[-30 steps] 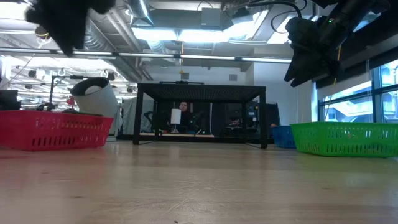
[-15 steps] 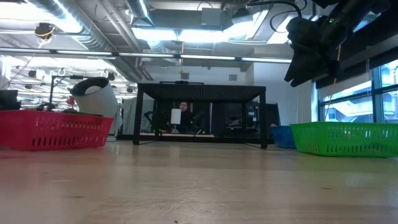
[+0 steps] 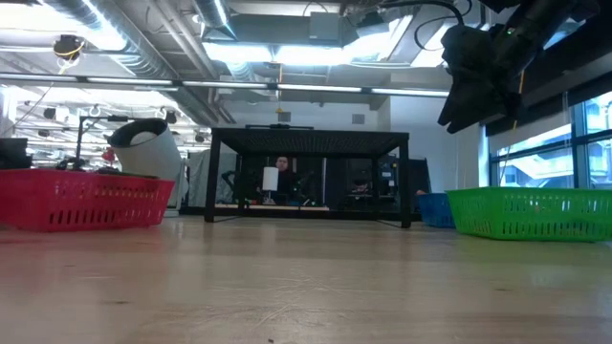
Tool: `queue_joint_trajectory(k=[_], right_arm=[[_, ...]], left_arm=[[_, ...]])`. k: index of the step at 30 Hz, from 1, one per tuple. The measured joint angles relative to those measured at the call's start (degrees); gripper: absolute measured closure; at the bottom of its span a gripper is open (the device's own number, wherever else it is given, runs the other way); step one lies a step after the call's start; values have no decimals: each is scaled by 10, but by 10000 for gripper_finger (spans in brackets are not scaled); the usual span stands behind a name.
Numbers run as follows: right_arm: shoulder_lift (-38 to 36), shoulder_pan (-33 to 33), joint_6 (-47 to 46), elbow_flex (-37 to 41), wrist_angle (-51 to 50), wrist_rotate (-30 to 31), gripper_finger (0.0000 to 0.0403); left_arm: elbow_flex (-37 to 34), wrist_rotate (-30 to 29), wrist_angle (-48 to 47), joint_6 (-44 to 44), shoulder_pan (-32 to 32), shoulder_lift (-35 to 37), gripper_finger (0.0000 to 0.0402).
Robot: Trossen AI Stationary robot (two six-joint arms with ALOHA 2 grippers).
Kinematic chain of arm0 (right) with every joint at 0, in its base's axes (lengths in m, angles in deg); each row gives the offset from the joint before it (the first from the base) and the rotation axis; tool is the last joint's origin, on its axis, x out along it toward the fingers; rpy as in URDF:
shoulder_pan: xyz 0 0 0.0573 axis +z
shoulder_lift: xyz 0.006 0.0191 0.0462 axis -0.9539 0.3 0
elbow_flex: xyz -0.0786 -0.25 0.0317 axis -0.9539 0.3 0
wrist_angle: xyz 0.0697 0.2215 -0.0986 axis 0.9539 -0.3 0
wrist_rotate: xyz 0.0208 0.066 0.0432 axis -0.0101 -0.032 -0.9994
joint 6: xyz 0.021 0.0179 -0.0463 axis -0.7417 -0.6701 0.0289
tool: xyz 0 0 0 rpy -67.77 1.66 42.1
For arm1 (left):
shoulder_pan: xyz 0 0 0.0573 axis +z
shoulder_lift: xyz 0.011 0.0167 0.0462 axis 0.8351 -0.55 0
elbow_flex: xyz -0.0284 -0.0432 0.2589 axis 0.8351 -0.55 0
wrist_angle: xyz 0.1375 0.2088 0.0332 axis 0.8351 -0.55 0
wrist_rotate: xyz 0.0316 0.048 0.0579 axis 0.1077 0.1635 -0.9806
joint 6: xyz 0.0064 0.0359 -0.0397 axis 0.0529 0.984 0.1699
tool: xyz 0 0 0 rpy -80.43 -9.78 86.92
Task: Pick & Place Office Desk Supplies
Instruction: Put the yellow crayon box into the red bin
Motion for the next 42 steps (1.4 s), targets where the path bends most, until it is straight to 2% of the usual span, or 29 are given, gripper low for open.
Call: queue_joint_trajectory(k=[8,13,18,28,31,34,36,39,42], right_arm=[[0,0,0,0,0,-1,266],[0,0,0,0,0,-1,266],[0,0,0,0,0,-1,266],[0,0,0,0,0,-16,266],[0,0,0,0,0,-16,266],[0,0,0,0,0,-16,266],[0,0,0,0,0,-17,266],[0,0,1,0,0,-20,266],[0,0,4,0,0,-19,266]], left_arm=[[0,-4,69,45,6,-57,187],[0,-42,87,87,29,-78,187],[0,-81,97,163,72,-80,187],[2,-112,107,374,187,-78,187],[2,-132,118,401,212,-72,187],[-1,-173,105,391,214,-54,187],[-2,-205,86,351,203,-29,190],[-1,-243,49,256,170,7,196],[-1,-250,-14,116,128,14,202]])
